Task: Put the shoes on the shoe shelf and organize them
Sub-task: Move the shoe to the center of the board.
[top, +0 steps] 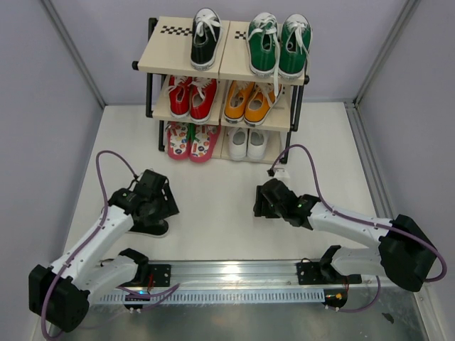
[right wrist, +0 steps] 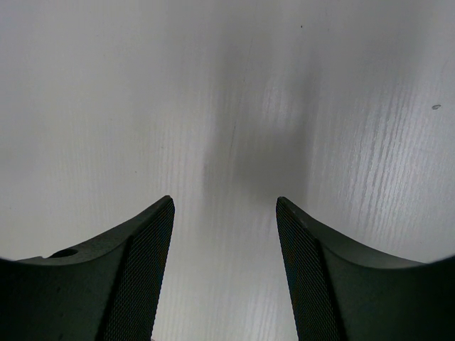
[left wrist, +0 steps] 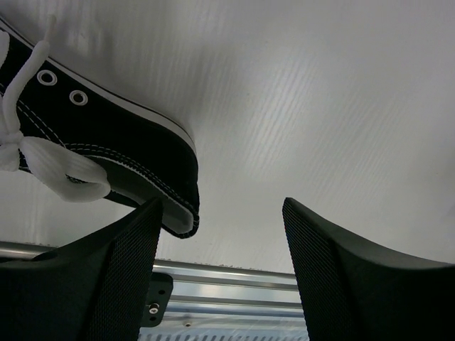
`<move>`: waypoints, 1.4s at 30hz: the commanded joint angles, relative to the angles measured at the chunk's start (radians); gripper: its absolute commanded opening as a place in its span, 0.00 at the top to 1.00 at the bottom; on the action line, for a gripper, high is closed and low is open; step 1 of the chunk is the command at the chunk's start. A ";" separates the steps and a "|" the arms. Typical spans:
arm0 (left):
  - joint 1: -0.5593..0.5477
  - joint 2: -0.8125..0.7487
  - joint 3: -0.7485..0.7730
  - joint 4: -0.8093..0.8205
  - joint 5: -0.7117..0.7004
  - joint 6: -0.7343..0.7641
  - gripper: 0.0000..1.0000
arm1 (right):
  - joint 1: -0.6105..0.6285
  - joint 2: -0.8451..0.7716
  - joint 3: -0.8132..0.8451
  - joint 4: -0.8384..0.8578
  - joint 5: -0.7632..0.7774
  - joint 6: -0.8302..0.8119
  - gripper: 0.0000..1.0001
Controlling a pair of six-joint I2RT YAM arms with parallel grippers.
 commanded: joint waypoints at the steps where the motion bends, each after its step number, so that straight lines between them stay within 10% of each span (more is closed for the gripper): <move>1: -0.007 -0.010 -0.009 0.014 -0.046 -0.055 0.29 | 0.001 0.004 0.020 0.052 0.007 0.009 0.36; 31: -0.081 0.355 0.093 -0.072 0.054 0.144 0.40 | 0.001 -0.039 -0.035 0.073 0.061 0.035 0.36; 42: -0.081 0.374 0.128 0.052 0.020 0.144 0.96 | 0.001 -0.036 -0.022 0.042 0.084 0.017 0.36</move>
